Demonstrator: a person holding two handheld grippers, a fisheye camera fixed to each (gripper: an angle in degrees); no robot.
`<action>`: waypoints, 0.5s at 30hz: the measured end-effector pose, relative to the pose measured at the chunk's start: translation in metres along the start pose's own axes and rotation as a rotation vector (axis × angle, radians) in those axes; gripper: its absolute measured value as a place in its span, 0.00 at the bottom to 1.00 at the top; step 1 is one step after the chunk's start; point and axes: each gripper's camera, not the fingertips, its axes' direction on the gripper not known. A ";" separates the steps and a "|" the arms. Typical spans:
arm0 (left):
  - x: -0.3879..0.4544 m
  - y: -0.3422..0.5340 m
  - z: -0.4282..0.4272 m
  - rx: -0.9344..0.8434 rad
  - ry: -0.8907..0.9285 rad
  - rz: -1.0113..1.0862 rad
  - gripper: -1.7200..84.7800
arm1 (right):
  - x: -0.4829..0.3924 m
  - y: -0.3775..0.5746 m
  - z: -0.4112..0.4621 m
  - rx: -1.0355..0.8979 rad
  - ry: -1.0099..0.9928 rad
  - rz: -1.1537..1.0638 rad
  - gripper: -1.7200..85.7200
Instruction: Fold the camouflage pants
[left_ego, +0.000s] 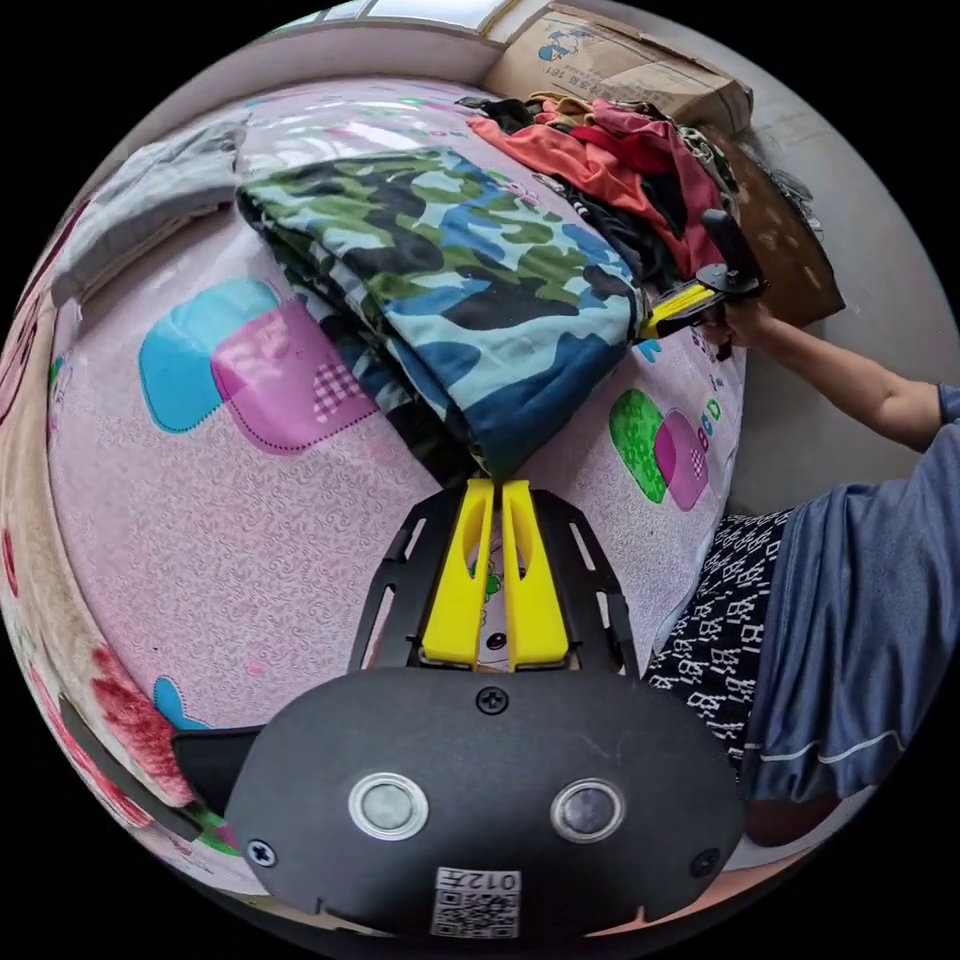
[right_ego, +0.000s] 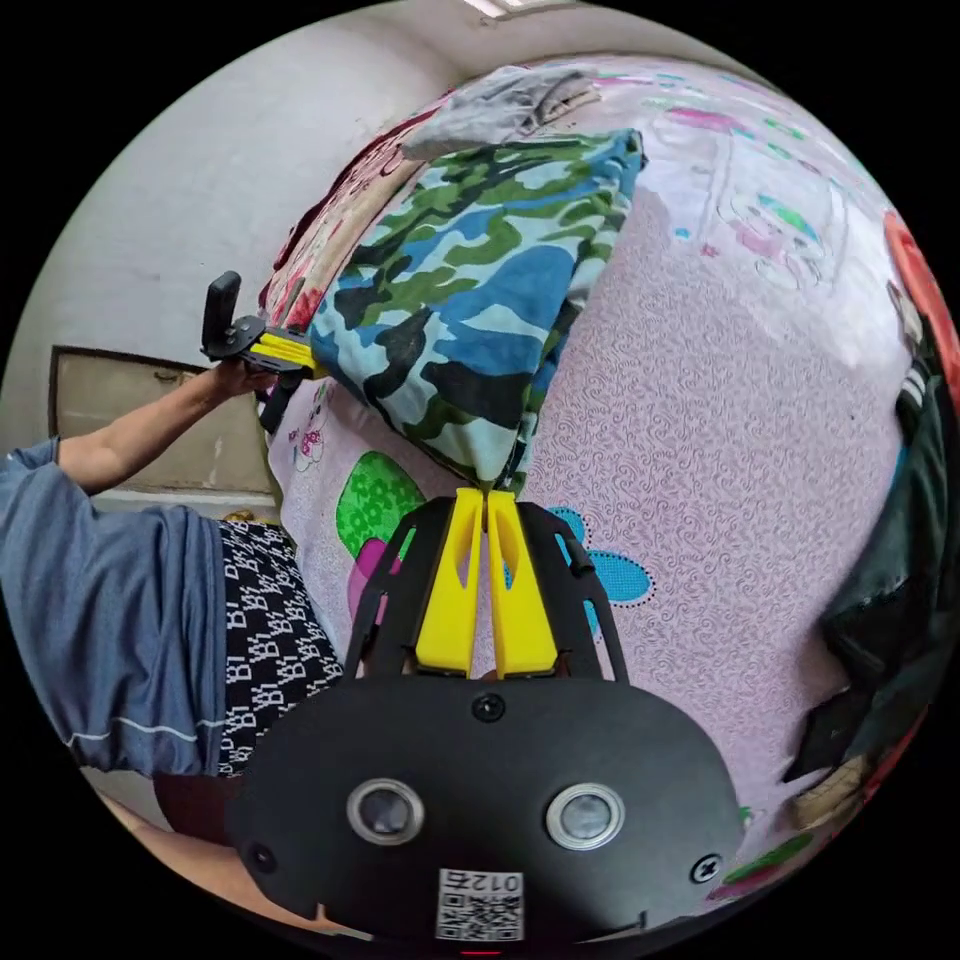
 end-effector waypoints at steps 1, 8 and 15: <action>-0.003 0.008 0.000 0.024 0.021 -0.043 0.02 | 0.000 0.004 -0.001 0.022 -0.021 0.024 0.03; 0.020 0.049 -0.078 0.194 -0.148 -0.144 0.02 | -0.062 0.028 -0.061 0.111 0.224 0.015 0.03; 0.091 -0.043 -0.054 0.149 -0.346 0.054 0.02 | -0.170 -0.030 -0.037 0.233 0.384 -0.231 0.02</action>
